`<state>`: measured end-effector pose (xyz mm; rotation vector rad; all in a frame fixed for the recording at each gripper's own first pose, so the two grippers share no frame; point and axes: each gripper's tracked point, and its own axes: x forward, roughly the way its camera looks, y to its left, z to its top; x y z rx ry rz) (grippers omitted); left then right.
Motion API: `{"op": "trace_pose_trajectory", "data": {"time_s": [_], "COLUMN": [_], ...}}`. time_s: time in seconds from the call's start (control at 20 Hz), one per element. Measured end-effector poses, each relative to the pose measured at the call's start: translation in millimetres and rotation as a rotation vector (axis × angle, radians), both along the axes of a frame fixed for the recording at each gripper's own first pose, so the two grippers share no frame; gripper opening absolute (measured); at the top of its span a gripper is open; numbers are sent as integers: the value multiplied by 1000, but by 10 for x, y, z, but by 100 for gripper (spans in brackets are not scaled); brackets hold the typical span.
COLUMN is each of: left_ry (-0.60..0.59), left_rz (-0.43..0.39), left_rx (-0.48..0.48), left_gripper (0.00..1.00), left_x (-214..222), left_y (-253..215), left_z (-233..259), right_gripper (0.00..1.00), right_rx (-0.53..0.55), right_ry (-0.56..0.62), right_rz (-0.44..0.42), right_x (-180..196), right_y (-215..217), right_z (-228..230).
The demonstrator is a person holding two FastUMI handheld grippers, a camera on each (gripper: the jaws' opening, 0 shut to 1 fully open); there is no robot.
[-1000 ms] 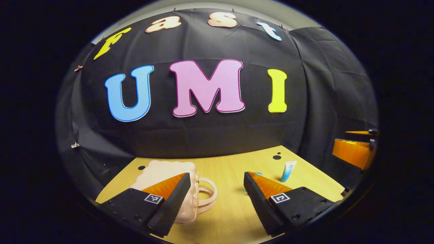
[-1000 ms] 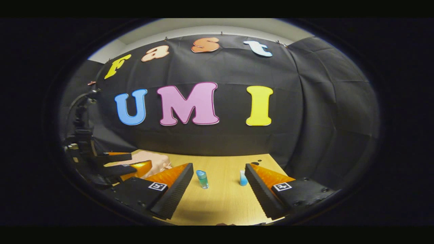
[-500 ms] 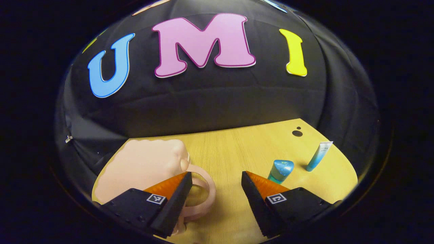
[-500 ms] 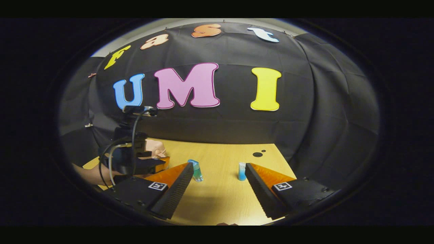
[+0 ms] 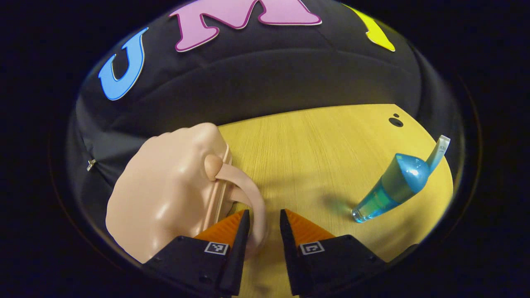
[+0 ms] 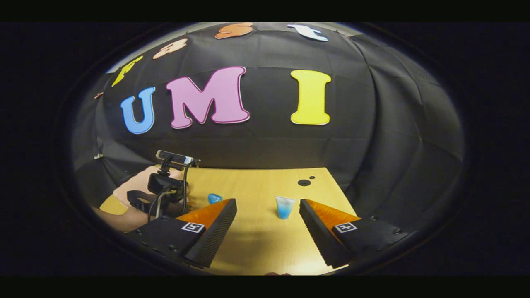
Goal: First open the suitcase, pack the skin care products into it, and then close the suitcase.
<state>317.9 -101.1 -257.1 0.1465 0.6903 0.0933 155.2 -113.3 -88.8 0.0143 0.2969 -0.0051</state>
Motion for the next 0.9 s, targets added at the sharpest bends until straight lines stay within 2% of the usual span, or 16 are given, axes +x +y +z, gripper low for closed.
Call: {"op": "trace_pose_trajectory", "data": {"time_s": [0.1, 0.2, 0.3, 0.4, 0.45, 0.5, 0.55, 0.65, 0.75, 0.9], "left_ry": [6, 9, 9, -45, -73, -88, -103, -125, -157, -208], "left_rz": [-6, -22, -54, -81, -82, -79, -77, -93, -118, -118], "left_rx": [-77, -185, -268, -299, -299, -308, -327, -371, -356, -369], "left_gripper": [27, 29, 22, 19, 22, 12, 15, 15, 15, 15], "left_x": [-11, -8, -46, -31, -33, -59, -91, -185, -242, -291], "left_y": [-23, -55, -86, -87, -53, -8, 37, 216, 478, 1086], "left_z": [27, 56, 170, 457, 597, 741, 887, 1275, 1643, 2219], "right_gripper": [97, 97, 97, 97, 96, 97, 97, 97, 97, 97], "right_rx": [-5, -15, -37, -33, -36, -41, -43, -34, -34, -43], "right_ry": [19, 42, 57, 50, 47, 43, 41, 44, 45, 33], "right_rz": [-1, -3, -8, 4, 9, 14, 16, 25, 36, 43], "right_x": [-5, -29, -39, -105, -131, -147, -169, -207, -257, -321], "right_y": [-14, 5, 20, 156, 225, 284, 323, 454, 575, 720], "right_z": [-18, -56, -46, 1, 16, 33, 39, 45, 53, 108]}}
